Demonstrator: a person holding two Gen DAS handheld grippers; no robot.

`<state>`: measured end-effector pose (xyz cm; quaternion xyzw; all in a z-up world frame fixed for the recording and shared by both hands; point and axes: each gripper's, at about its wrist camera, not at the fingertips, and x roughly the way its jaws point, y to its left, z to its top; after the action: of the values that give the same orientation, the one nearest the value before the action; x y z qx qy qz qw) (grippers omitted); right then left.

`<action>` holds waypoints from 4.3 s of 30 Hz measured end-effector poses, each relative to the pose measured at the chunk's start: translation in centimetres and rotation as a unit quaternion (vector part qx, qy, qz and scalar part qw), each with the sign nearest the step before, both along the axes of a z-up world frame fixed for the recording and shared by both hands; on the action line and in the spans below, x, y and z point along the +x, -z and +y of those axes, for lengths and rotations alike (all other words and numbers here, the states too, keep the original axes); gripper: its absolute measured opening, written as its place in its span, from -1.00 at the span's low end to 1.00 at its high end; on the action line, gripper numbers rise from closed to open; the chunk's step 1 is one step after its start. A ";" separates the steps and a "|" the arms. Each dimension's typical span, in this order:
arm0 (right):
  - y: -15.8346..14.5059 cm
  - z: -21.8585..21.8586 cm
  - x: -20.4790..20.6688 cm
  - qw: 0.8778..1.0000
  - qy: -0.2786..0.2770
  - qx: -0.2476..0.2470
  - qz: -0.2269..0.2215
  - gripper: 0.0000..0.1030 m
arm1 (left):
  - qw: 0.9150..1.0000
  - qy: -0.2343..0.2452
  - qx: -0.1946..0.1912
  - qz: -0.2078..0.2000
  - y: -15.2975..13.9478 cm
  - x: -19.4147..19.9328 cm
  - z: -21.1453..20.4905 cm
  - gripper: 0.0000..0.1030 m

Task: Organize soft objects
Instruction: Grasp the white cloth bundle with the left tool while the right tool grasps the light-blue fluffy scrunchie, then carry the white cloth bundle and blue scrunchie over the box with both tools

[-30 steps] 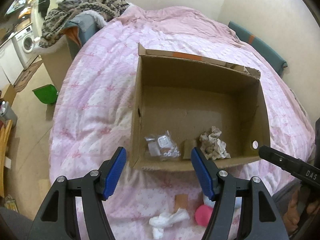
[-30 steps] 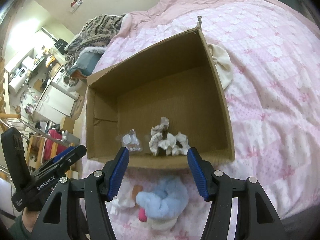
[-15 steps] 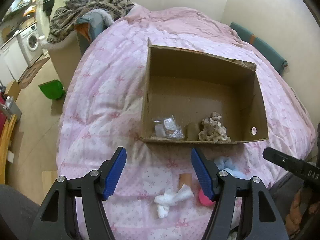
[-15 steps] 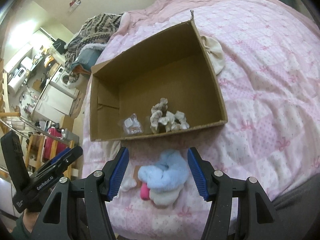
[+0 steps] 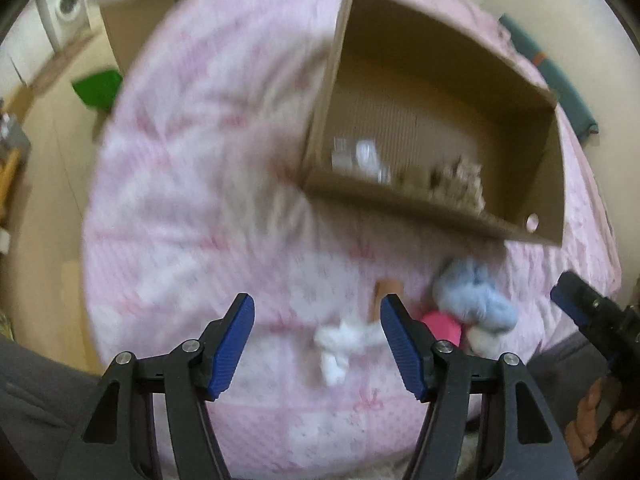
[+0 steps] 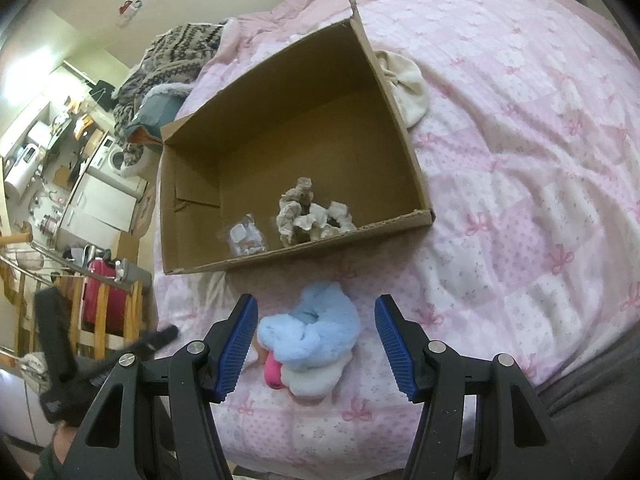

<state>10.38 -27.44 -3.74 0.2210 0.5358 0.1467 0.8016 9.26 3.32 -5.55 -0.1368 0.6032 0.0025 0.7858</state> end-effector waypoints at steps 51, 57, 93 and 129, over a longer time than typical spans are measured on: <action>7.0 5.2 2.6 0.990 -0.077 -0.016 0.121 -0.53 | 1.000 -0.016 -0.003 -0.019 -0.8 0.2 -0.6 -0.57; 3.6 3.2 2.0 0.995 -0.064 0.034 0.067 -0.55 | 0.999 -0.027 0.005 -0.018 -0.7 0.0 0.1 -0.57; -6.9 1.4 2.8 0.994 -0.074 0.019 -0.079 -0.55 | 0.986 0.007 0.070 -0.150 -9.9 3.7 -0.2 -0.57; 1.5 3.1 9.9 0.992 -0.054 -0.112 -0.015 -0.52 | 0.983 0.094 0.084 -0.131 -2.9 11.5 -4.5 -0.57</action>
<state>20.24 -24.31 -5.27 0.0985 0.5475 0.1324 0.8204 20.80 -1.22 -2.64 -0.0125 0.5024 -0.0386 0.8637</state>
